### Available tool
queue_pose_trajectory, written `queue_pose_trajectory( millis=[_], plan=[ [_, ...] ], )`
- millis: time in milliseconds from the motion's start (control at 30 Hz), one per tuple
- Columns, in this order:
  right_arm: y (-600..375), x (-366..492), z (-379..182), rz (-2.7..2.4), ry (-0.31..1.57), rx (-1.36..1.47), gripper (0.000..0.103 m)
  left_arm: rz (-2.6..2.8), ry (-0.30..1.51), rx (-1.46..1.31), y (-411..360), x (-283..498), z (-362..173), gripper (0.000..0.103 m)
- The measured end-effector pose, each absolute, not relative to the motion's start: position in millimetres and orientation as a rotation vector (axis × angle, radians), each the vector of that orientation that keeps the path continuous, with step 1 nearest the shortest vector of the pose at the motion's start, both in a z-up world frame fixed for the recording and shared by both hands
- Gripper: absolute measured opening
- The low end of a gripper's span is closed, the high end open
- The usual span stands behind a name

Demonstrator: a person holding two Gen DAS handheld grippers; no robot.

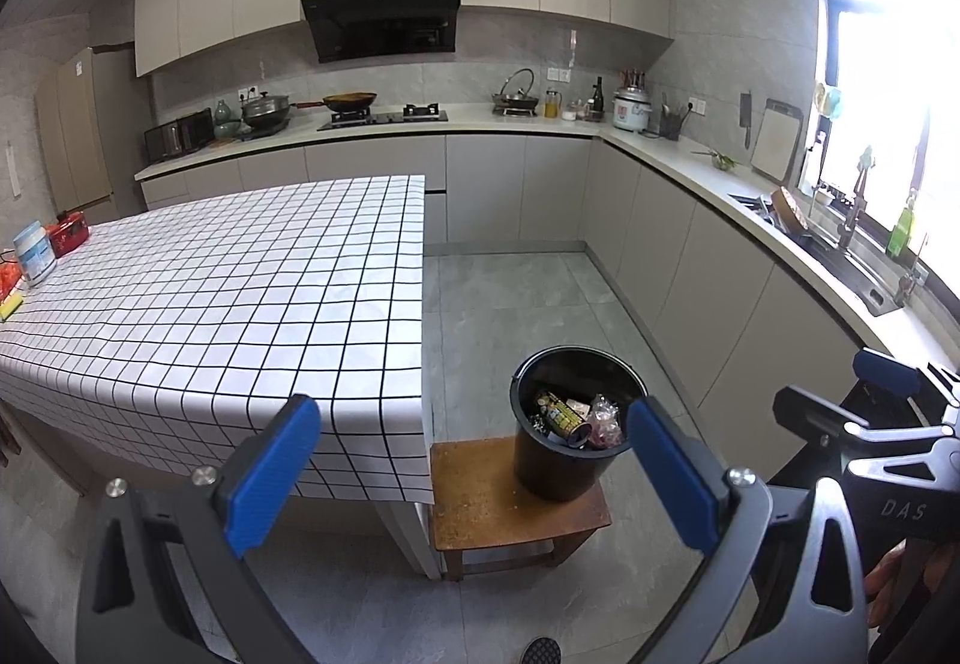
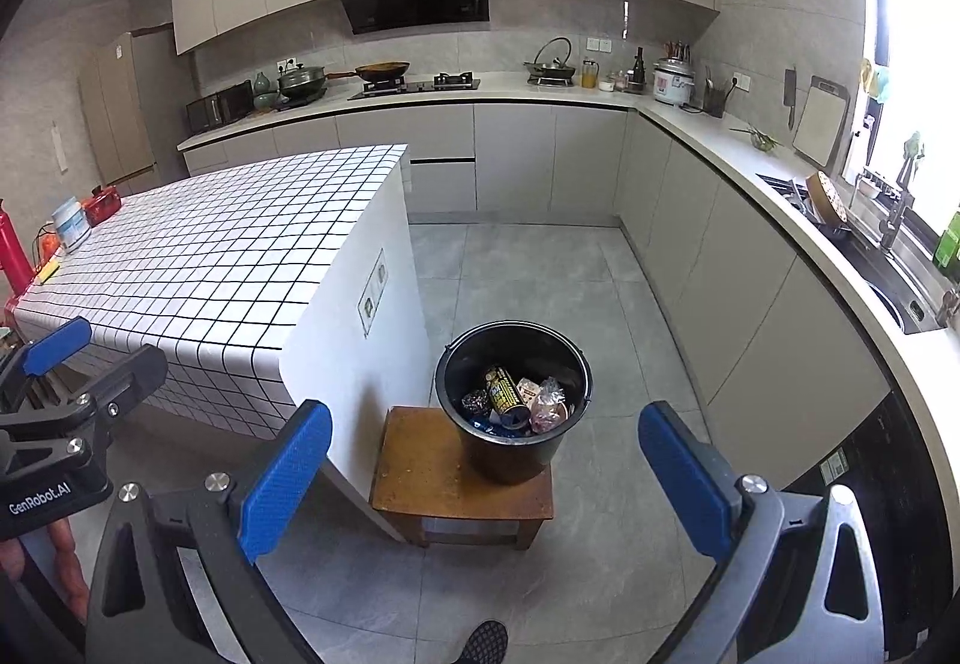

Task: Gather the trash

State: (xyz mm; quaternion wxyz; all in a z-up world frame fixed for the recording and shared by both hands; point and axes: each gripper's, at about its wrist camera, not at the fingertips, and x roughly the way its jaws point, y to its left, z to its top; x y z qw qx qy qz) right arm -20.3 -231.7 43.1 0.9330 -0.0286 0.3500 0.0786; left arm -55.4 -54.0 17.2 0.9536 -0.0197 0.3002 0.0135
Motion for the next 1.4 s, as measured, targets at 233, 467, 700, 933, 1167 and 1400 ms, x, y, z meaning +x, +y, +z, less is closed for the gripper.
queue_pose_trajectory(
  millis=[233, 467, 700, 933, 1167, 1400],
  plan=[
    [-235.4, -16.8, 44.8, 0.169, 0.716, -0.055, 0.103, 0.032, 0.607, -0.042, -52.7, -53.5, 18.7, 0.103],
    [-235.5, -14.7, 45.7, 0.171, 0.715, -0.053, 0.103, 0.031, 0.606, -0.041, -51.9, -52.3, 19.2, 0.103],
    [-234.2, -13.9, 47.1, 0.176, 0.711, -0.063, 0.103, 0.032, 0.603, -0.044, -51.9, -52.2, 21.5, 0.103],
    [-233.7, -12.9, 48.2, 0.175, 0.710, -0.063, 0.103, 0.030, 0.601, -0.046, -51.9, -51.3, 21.4, 0.103],
    [-233.5, -13.6, 48.2, 0.181, 0.708, -0.064, 0.103, 0.031, 0.599, -0.043, -51.9, -52.2, 22.9, 0.103],
    [-233.0, -13.6, 48.4, 0.179, 0.708, -0.063, 0.103, 0.030, 0.595, -0.038, -55.8, -51.6, 24.0, 0.103]
  ],
)
